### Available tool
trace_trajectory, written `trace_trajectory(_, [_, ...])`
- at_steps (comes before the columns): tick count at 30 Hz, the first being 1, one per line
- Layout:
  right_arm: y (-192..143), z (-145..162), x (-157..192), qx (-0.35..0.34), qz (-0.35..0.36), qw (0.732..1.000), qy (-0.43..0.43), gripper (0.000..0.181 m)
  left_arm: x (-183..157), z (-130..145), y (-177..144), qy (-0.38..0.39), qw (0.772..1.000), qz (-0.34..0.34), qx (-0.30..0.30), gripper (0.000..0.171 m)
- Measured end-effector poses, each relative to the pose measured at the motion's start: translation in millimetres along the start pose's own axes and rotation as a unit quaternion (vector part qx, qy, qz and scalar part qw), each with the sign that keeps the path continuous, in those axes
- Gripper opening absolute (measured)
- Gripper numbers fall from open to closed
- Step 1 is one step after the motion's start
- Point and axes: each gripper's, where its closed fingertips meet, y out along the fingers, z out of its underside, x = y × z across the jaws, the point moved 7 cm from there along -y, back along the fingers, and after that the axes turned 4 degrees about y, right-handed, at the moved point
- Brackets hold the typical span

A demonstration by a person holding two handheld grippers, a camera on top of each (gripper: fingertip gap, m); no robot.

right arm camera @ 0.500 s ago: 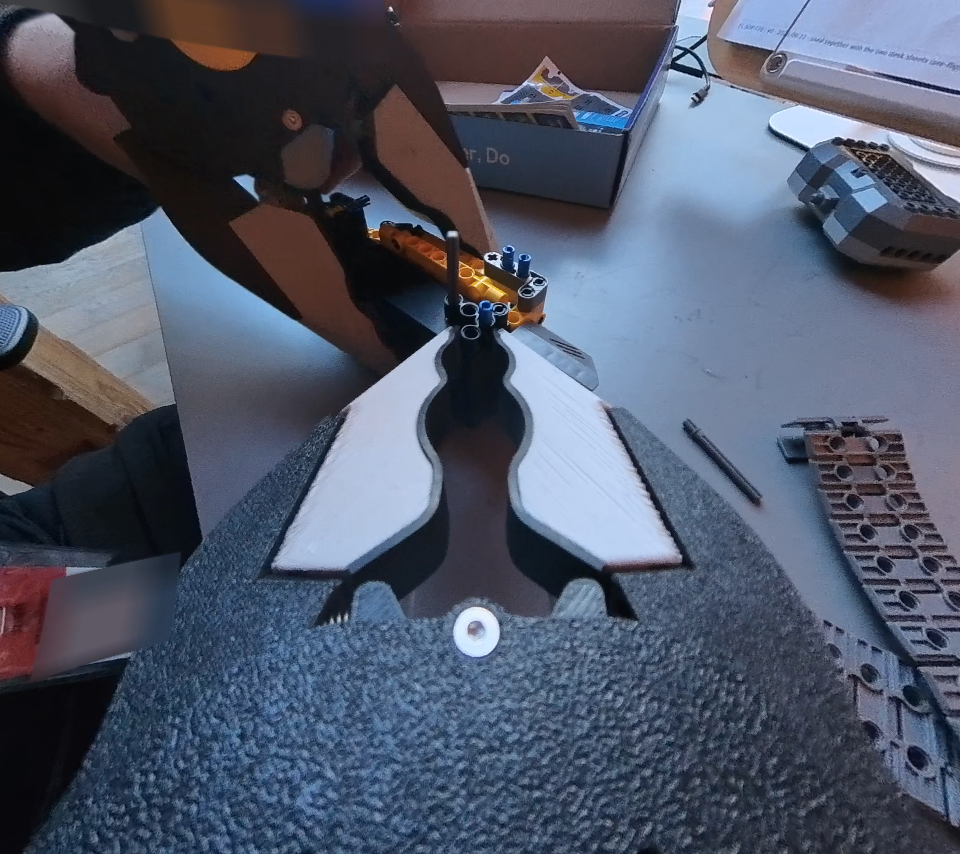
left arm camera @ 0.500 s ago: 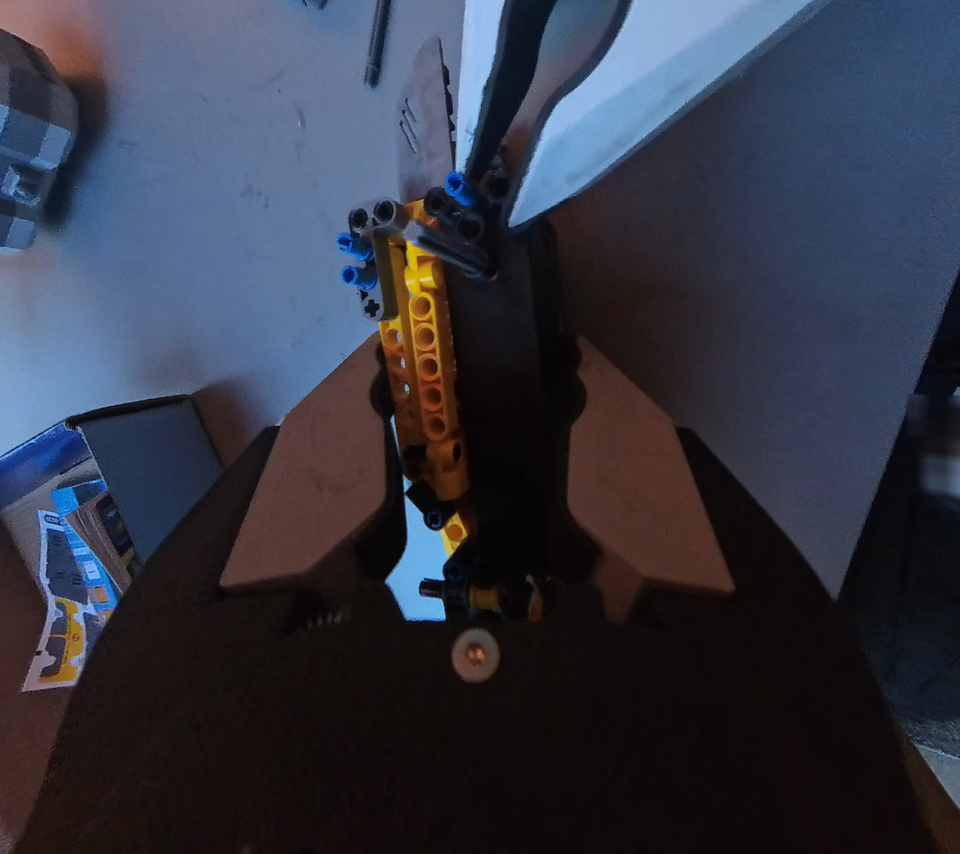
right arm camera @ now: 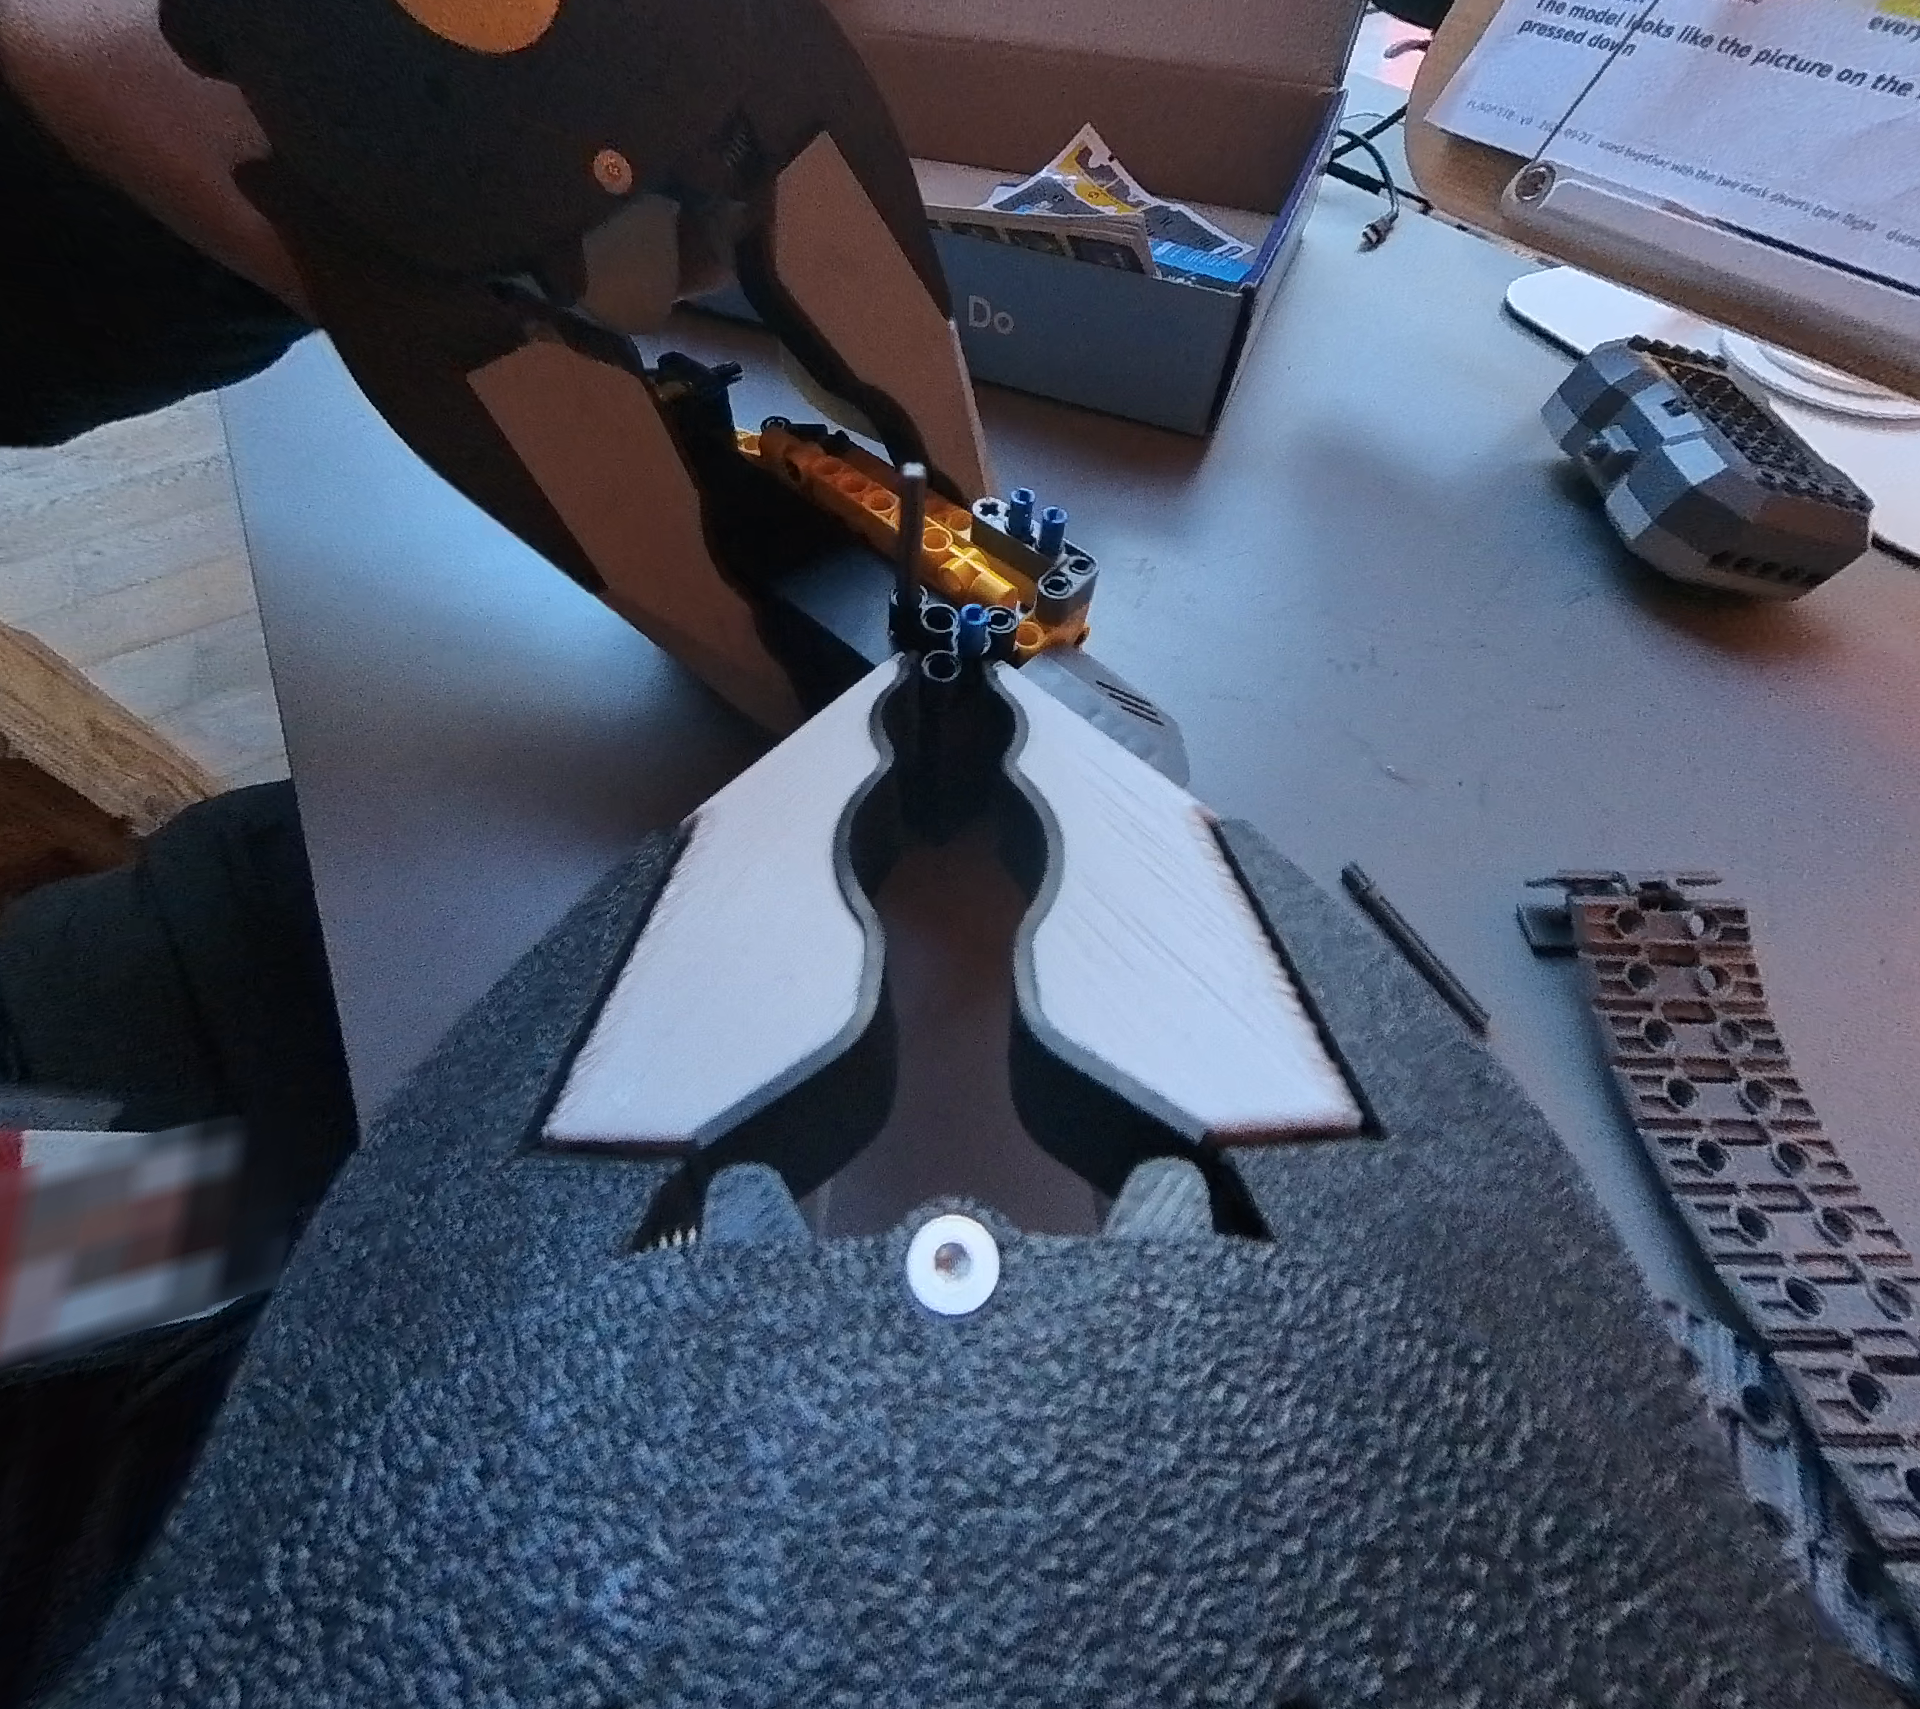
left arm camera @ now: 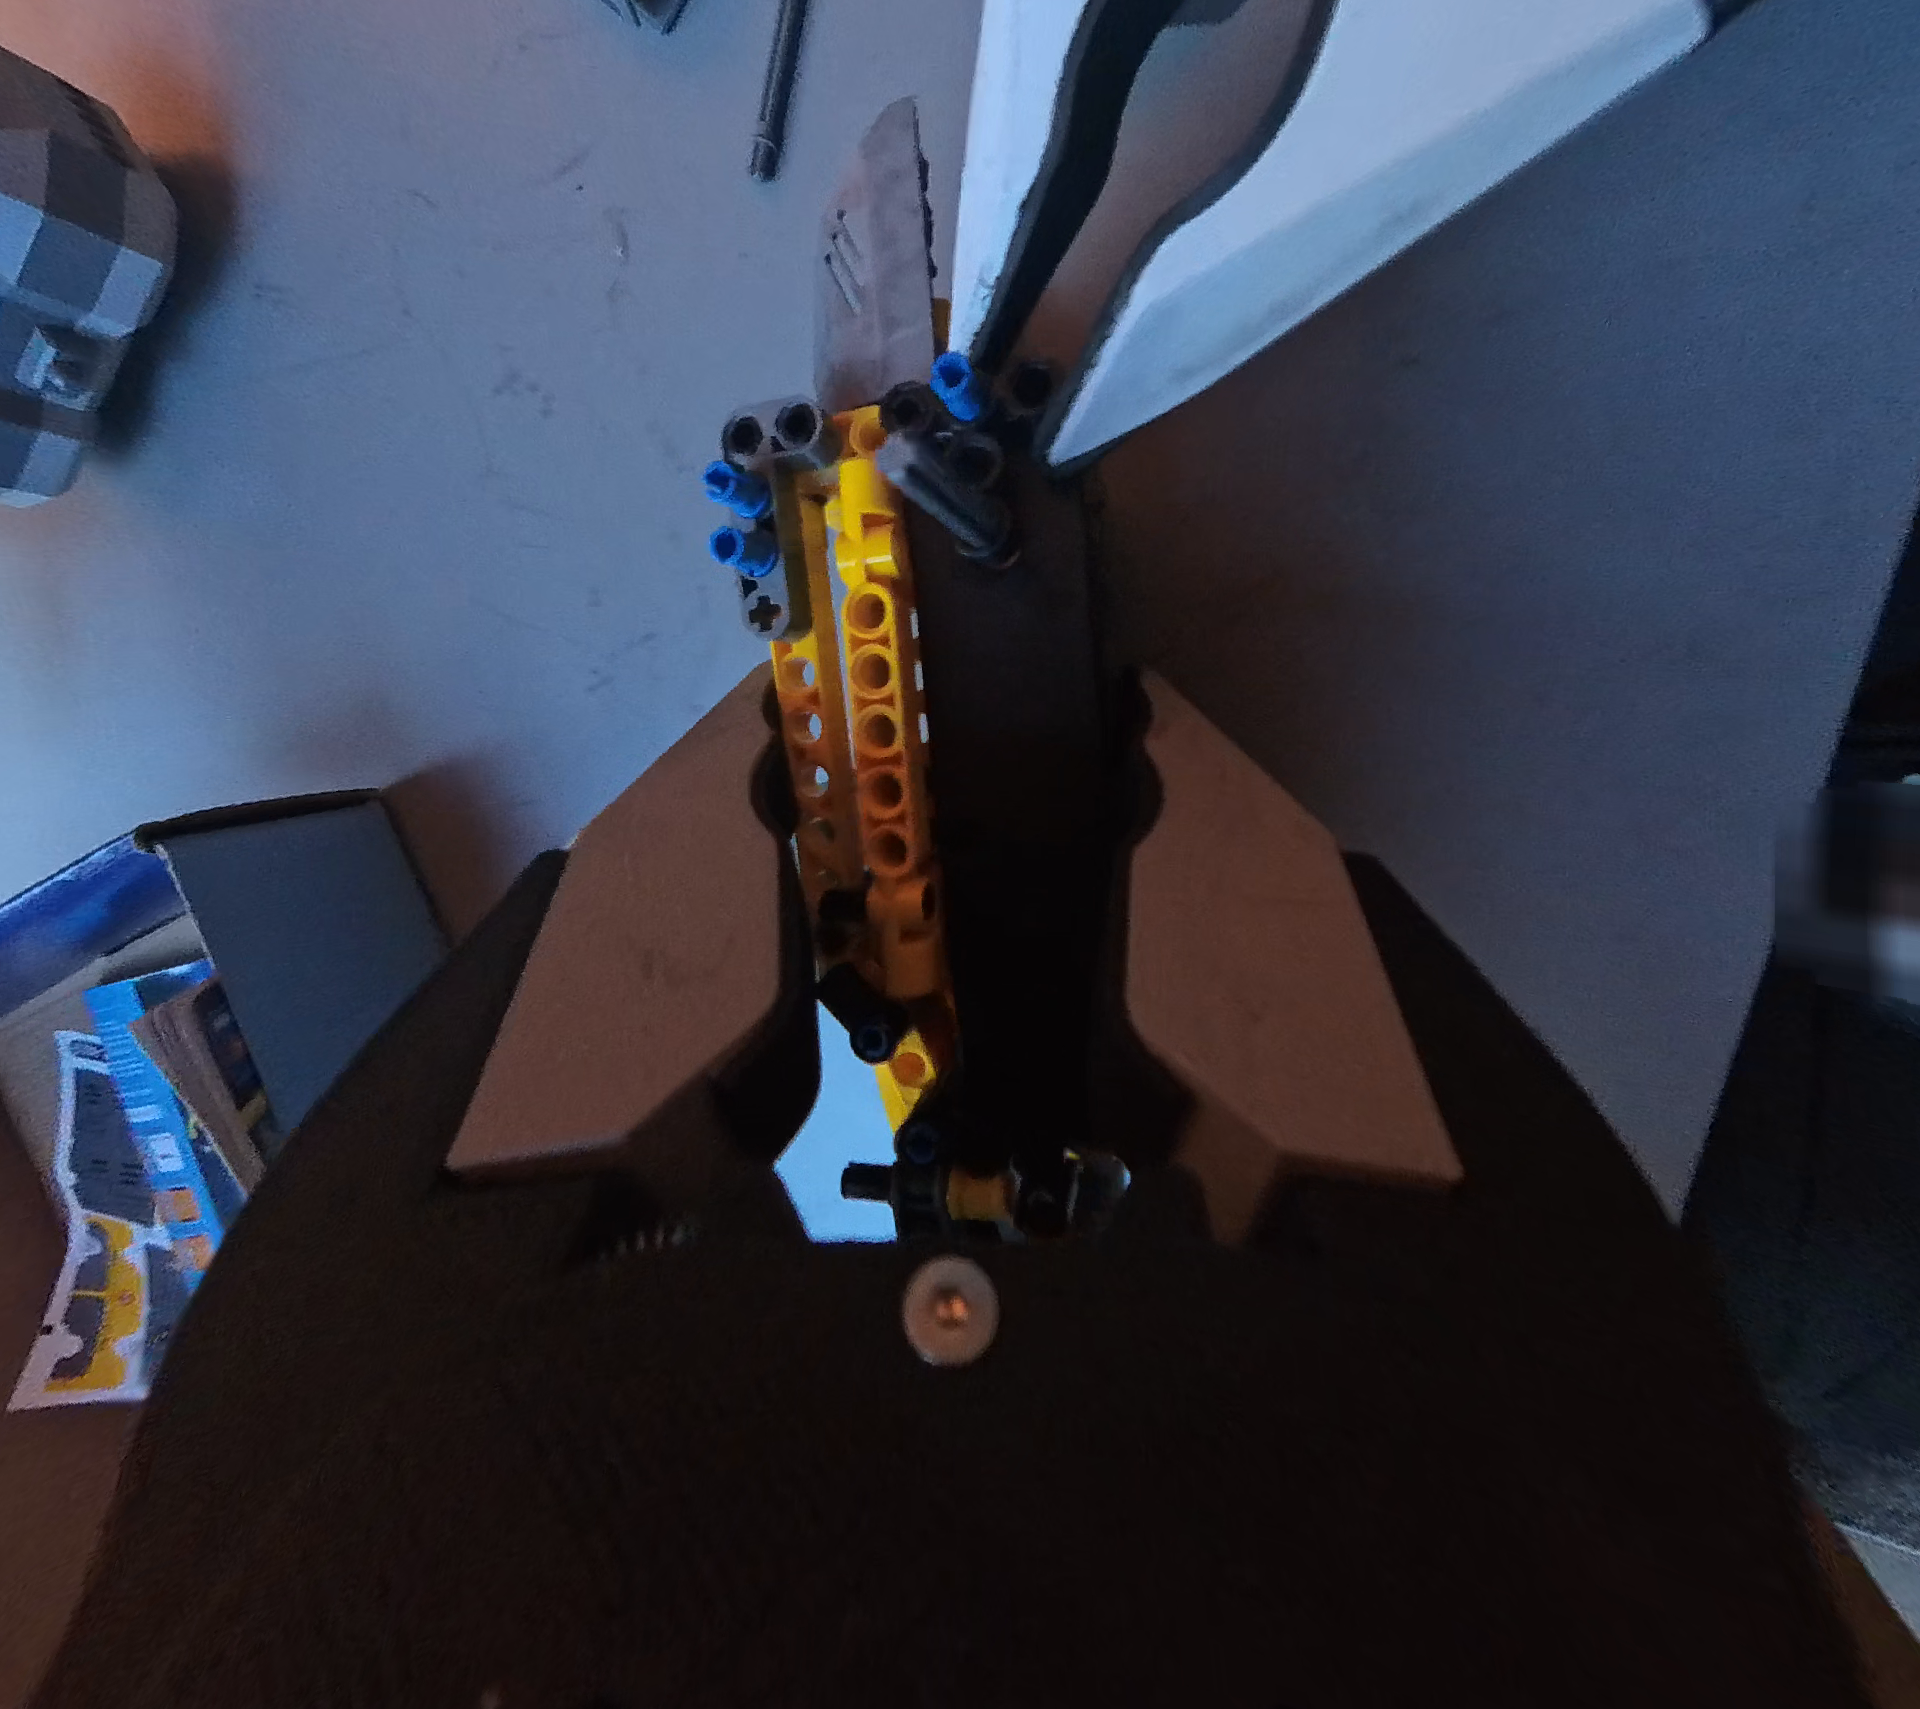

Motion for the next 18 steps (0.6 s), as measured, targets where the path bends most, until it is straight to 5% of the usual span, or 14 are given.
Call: trace_trajectory(18, [6.1, -2.8, 0.3, -0.003, 0.03, 1.0, 0.007, 0.009, 2.0, 1.9, 3.1, 0.008, 1.0, 0.003, 0.018, 0.065])
